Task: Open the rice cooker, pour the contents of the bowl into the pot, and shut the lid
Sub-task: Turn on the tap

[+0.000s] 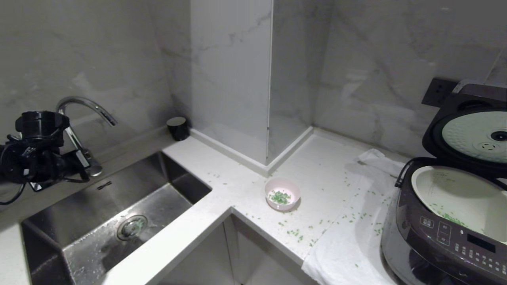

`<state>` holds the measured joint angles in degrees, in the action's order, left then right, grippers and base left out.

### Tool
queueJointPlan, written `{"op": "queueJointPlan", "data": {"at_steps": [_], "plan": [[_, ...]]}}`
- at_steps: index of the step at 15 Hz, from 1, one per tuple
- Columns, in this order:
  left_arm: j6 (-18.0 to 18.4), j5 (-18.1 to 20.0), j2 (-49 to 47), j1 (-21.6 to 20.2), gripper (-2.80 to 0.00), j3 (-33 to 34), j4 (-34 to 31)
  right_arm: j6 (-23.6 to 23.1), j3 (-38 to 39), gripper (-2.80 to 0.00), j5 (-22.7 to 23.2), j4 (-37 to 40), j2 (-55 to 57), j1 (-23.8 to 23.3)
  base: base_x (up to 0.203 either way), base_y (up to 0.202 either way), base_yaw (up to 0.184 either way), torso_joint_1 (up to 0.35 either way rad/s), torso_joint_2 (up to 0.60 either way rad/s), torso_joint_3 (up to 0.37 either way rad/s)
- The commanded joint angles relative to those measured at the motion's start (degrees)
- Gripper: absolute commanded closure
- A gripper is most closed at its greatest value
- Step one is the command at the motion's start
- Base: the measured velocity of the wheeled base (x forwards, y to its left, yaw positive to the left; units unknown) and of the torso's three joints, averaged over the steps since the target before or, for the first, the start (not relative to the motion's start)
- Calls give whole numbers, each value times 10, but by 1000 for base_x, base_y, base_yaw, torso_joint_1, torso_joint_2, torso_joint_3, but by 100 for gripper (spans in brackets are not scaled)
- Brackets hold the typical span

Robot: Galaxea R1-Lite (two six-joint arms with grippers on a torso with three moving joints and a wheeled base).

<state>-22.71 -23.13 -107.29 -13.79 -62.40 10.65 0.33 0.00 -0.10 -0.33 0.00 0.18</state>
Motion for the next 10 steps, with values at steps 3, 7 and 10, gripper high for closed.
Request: {"op": "queueJointPlan", "data": {"at_steps": [3, 7, 10], "plan": [[-3, -9, -109, -17, -280, -79, 4, 0, 1, 0, 0, 0, 0, 0, 0, 0, 0, 0, 0, 0], [-15, -47, -177, -21, -280, -169, 0, 0, 1, 0, 0, 0, 0, 0, 0, 0, 0, 0, 0, 0], [-18, -48, -221, -37, -280, -208, 1, 0, 1, 0, 0, 0, 0, 0, 0, 0, 0, 0, 0, 0]]}}
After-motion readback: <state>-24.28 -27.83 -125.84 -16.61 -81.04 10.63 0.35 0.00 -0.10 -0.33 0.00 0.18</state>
